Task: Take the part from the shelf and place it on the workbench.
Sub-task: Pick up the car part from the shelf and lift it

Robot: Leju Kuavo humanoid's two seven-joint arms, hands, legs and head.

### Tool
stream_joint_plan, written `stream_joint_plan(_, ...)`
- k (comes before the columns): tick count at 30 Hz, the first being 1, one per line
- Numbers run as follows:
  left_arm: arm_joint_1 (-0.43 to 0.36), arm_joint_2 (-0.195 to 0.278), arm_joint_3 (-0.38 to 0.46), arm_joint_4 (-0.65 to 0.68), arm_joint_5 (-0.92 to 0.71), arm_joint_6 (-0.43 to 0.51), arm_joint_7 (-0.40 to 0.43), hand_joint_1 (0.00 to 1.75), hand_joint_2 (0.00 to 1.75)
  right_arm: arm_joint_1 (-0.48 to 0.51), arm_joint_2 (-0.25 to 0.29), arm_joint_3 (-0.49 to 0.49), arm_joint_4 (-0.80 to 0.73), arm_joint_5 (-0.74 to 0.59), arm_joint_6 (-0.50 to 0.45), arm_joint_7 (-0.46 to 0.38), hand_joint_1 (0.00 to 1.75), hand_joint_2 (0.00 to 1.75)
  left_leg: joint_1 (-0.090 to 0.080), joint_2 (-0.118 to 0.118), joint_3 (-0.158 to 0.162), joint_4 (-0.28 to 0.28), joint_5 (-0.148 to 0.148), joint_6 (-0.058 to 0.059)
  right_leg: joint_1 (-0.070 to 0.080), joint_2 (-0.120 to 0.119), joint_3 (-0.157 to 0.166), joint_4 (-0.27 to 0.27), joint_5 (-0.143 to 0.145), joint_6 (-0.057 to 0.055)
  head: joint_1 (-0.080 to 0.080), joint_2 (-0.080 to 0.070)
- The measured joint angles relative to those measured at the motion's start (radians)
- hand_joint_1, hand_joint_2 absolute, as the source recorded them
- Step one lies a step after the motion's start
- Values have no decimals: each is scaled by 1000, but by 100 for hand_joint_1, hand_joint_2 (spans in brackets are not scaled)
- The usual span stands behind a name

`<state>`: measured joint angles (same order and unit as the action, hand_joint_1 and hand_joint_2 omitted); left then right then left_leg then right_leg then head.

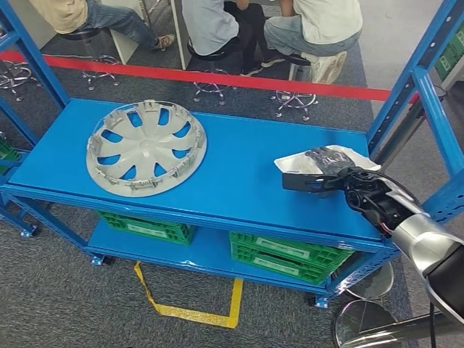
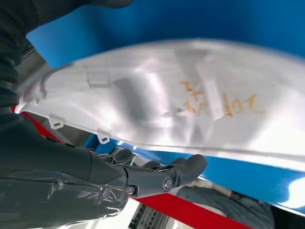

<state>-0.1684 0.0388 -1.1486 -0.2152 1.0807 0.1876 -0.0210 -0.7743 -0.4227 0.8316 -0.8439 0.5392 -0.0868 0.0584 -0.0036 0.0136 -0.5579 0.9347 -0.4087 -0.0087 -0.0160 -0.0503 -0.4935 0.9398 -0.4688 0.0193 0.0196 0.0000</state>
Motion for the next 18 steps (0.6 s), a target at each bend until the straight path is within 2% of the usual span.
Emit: stream_joint_plan(18, 2, 4, 0, 0, 0, -9, 1, 0, 0, -45, 0, 0, 40, -5, 2, 17, 0, 175, 0, 0, 0, 0, 0, 0, 0, 0, -1, 0, 0, 0, 0, 0)
